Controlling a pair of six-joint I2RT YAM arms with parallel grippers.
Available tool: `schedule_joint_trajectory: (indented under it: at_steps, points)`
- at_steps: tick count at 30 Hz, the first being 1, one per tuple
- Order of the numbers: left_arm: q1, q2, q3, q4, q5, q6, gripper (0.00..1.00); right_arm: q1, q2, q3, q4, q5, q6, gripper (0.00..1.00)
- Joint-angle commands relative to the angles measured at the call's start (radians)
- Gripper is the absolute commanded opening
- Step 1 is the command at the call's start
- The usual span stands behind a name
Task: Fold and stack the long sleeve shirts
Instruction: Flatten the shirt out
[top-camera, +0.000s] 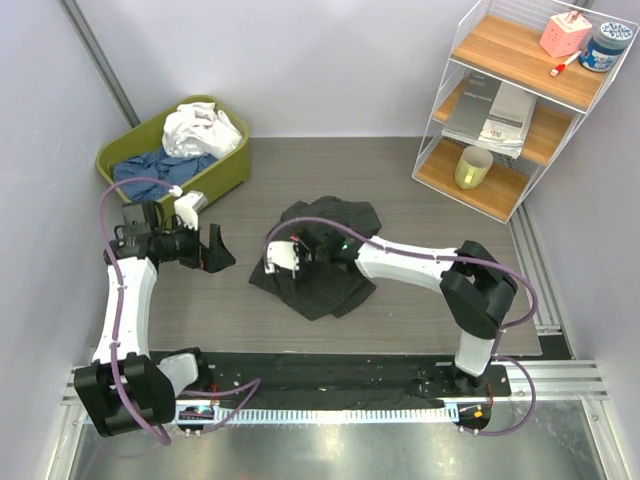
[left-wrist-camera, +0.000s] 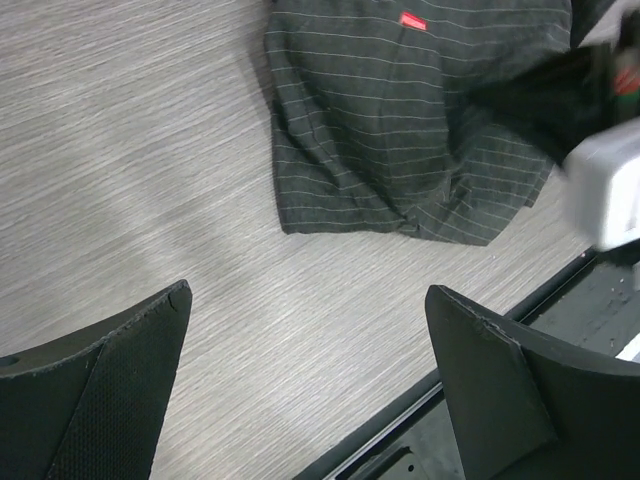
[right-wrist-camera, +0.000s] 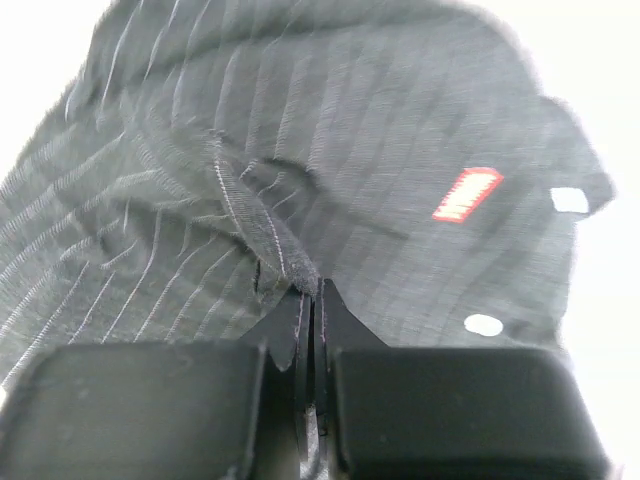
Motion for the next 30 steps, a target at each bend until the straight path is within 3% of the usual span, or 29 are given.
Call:
schedule_joint_trajectory:
  at_steps: [1, 4, 8, 17, 21, 24, 30]
  points:
    - [0.007, -0.032, -0.027, -0.04, 0.086, 0.099, 0.96, -0.049, -0.143, 0.221, -0.085, -0.071, 0.174, 0.01]
    - [-0.001, -0.072, -0.051, -0.089, 0.191, 0.24, 0.95, -0.127, -0.18, 0.334, -0.191, -0.155, 0.28, 0.01]
    - [-0.085, -0.144, -0.11, -0.046, 0.179, 0.343, 0.96, -0.265, -0.174, 0.341, -0.251, -0.223, 0.349, 0.01]
    - [-0.574, -0.144, -0.159, 0.285, -0.054, 0.353, 0.98, -0.44, 0.036, 0.398, -0.372, -0.367, 0.483, 0.01]
    - [-0.704, -0.016, -0.087, 0.36, -0.047, 0.2, 0.96, -0.477, 0.099, 0.451, -0.369, -0.387, 0.521, 0.01]
    - [-0.809, 0.015, -0.117, 0.503, -0.097, 0.103, 0.95, -0.485, 0.119, 0.487, -0.371, -0.408, 0.523, 0.01]
    - [-1.06, 0.092, -0.167, 0.65, -0.217, 0.241, 0.95, -0.486, 0.188, 0.551, -0.369, -0.428, 0.529, 0.01]
